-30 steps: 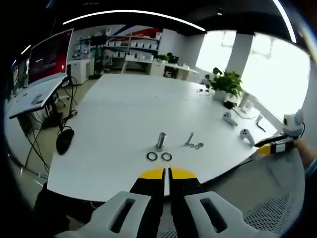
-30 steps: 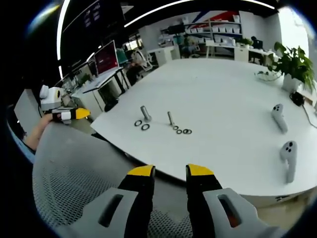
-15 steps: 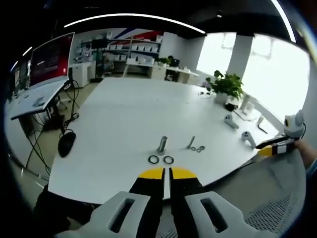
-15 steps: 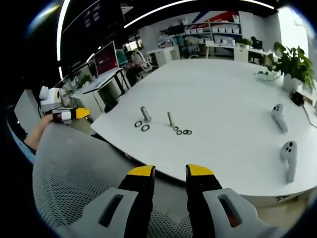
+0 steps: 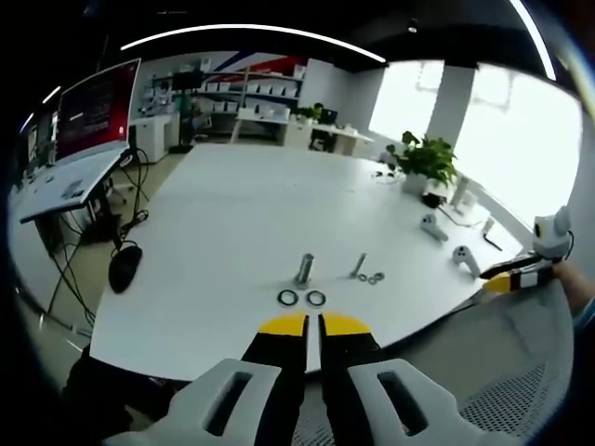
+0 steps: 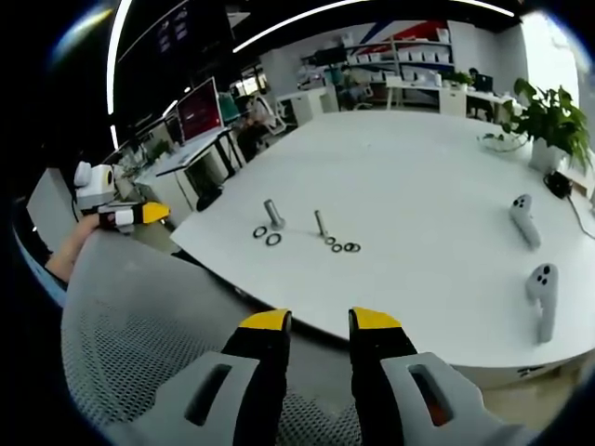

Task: Place the washer onto the threaded stud by aligning its center hole with the stud, sliding it down to the base, and recovering from edge contact or off-axis alignment until the washer reaches the visible bottom stop.

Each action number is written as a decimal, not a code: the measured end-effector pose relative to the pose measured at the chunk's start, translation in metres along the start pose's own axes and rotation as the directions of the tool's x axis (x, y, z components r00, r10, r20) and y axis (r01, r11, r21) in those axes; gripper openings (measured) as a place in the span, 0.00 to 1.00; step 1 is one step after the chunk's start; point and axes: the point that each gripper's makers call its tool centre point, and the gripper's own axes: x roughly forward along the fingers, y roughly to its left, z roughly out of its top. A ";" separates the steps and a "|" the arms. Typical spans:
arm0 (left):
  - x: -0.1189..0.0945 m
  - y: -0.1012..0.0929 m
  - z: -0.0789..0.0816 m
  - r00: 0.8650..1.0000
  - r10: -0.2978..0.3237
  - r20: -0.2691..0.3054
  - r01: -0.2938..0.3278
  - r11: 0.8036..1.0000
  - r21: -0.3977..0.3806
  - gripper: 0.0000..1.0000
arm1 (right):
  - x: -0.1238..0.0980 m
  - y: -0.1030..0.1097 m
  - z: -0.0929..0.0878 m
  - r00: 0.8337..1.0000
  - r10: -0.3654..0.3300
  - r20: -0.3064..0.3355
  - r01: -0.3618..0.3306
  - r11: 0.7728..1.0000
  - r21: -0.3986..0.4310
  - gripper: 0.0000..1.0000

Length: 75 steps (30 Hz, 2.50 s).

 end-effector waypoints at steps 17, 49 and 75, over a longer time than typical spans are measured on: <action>0.001 0.000 -0.003 1.000 -0.001 -0.026 0.001 1.000 0.006 0.01 | 0.001 -0.001 0.001 1.000 0.003 -0.002 -0.003 1.000 -0.003 0.27; 0.003 -0.017 -0.007 0.986 -0.096 -0.134 0.118 0.979 0.167 0.06 | 0.000 0.000 0.002 1.000 0.007 0.011 -0.007 1.000 0.001 0.26; 0.031 -0.004 0.037 0.952 -0.208 -0.226 0.292 0.840 0.457 0.08 | -0.002 -0.003 0.014 0.996 0.003 0.086 -0.003 1.000 0.000 0.24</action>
